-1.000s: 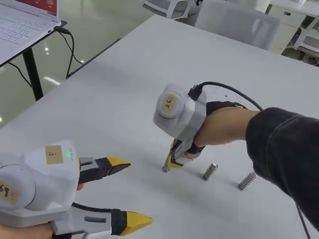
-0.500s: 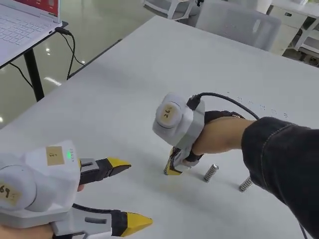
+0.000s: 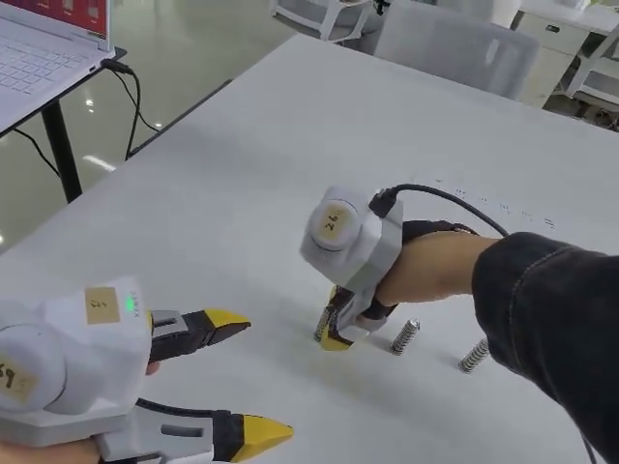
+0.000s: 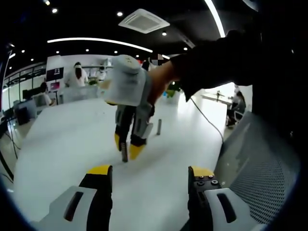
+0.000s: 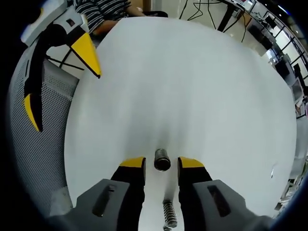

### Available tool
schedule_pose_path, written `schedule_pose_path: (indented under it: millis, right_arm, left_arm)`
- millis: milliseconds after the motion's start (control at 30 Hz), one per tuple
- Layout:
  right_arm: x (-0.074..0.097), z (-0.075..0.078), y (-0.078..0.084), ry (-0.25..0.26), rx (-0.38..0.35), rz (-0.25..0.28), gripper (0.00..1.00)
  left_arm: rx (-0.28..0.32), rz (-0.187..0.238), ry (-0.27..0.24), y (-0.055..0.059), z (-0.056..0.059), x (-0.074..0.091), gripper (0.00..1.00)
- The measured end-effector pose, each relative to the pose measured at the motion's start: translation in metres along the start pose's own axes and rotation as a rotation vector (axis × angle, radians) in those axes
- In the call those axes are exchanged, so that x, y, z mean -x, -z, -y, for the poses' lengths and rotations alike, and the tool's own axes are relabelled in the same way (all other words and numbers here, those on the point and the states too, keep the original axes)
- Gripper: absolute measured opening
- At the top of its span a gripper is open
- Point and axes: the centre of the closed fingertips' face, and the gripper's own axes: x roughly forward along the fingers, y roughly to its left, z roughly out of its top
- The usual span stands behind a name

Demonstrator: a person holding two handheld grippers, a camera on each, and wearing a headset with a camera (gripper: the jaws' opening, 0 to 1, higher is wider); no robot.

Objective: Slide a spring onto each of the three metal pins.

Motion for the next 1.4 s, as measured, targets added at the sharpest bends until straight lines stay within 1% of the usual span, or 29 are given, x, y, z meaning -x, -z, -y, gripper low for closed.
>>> schedule_pose_path:
  millis: [333,467,700,833,933,967,1100,1167,1267,1300,1400]
  right_arm:
    - [0.010,0.004,0.014,0.005,-0.069,0.031,0.32]
    - [0.016,0.007,0.024,0.014,-0.093,0.037,0.36]
    - [0.024,0.013,0.044,0.035,-0.142,0.046,0.37]
    - [0.029,0.015,0.054,0.050,-0.171,0.062,0.41]
    - [0.032,0.016,0.059,0.066,-0.193,0.082,0.44]
    - [0.033,0.017,0.060,0.072,-0.206,0.098,0.45]
    - [0.037,0.016,0.066,0.083,-0.248,0.136,0.51]
    - [0.038,0.016,0.070,0.089,-0.259,0.143,0.53]
    - [0.041,0.015,0.075,0.093,-0.302,0.184,0.58]
    - [0.042,0.015,0.076,0.095,-0.307,0.188,0.59]
    - [0.046,0.017,0.081,0.120,-0.327,0.219,0.63]
  left_arm:
    - [-0.008,-0.003,0.002,-0.002,0.002,0.000,0.59]
    - [-0.011,-0.005,0.000,-0.002,0.002,0.001,0.59]
    - [-0.017,-0.006,-0.003,-0.006,0.001,0.001,0.59]
    - [-0.022,-0.010,0.001,-0.007,0.002,0.000,0.59]
    - [-0.026,-0.013,0.003,-0.008,0.002,0.000,0.59]
    - [-0.028,-0.014,0.004,-0.009,0.002,0.000,0.59]
    - [-0.031,-0.017,0.008,-0.010,0.002,0.000,0.59]
    - [-0.034,-0.020,0.011,-0.010,0.003,0.001,0.59]
    - [-0.035,-0.021,0.014,-0.010,0.004,0.001,0.59]
    - [-0.037,-0.022,0.015,-0.010,0.004,0.001,0.59]
    - [-0.037,-0.021,0.016,-0.011,0.004,0.001,0.59]
